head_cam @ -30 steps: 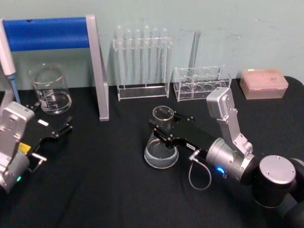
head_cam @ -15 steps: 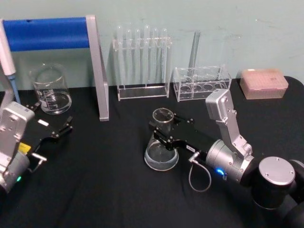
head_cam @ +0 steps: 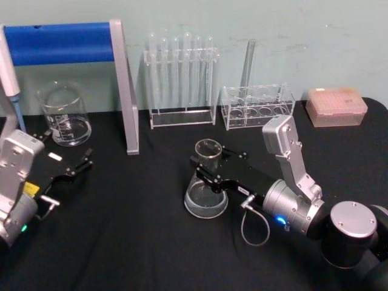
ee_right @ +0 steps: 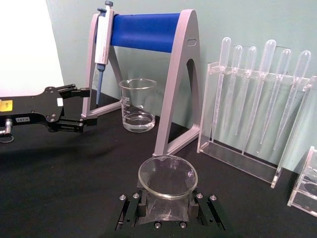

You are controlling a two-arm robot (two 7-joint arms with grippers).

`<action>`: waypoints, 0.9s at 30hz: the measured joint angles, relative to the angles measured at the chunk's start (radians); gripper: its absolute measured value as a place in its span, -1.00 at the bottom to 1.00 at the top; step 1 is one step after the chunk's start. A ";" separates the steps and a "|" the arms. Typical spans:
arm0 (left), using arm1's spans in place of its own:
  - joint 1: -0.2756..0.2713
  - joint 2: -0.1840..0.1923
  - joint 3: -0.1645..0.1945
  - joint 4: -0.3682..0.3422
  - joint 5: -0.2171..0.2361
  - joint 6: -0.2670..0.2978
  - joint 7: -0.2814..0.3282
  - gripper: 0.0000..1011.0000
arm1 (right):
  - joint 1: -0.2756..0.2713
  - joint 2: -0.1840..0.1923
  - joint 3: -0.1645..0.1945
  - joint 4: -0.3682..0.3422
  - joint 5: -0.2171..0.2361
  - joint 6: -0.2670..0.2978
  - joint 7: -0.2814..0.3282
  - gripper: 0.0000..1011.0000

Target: Grasp the erlenmeyer flask with one hand, shake it three times, then place it back.

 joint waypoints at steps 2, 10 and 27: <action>0.000 0.000 0.000 0.000 0.000 0.000 0.000 0.98 | 0.000 0.000 0.000 0.000 0.000 0.000 0.000 -0.11; 0.000 0.000 0.000 0.000 0.000 0.000 0.000 0.98 | 0.000 0.000 0.000 0.000 0.000 0.002 0.000 -0.11; 0.000 0.000 0.000 0.000 0.000 0.000 0.000 0.98 | 0.000 0.000 0.000 0.001 0.000 0.005 0.001 0.90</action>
